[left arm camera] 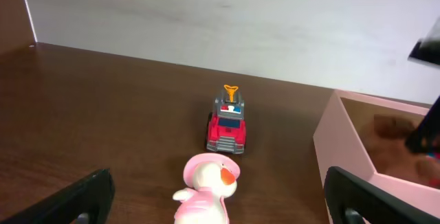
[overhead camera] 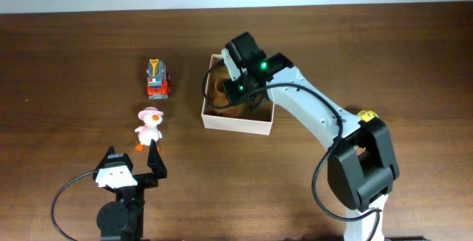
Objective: Pack container
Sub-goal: 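Lower the capybara into the box beside the cube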
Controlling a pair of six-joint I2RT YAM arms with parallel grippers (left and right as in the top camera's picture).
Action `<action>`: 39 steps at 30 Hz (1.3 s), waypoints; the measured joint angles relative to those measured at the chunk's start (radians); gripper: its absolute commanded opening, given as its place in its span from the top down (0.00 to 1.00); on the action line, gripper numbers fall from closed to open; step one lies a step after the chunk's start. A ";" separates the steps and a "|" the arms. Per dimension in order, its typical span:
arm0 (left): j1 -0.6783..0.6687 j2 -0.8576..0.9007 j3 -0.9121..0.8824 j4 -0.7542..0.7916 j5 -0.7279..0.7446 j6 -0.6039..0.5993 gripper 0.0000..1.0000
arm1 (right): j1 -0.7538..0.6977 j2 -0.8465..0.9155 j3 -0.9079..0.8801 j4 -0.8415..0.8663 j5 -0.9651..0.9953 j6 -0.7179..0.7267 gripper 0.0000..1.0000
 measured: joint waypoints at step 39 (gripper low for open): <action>0.000 0.000 0.000 0.000 0.000 0.000 0.01 | -0.018 0.032 0.097 -0.051 0.156 0.145 0.03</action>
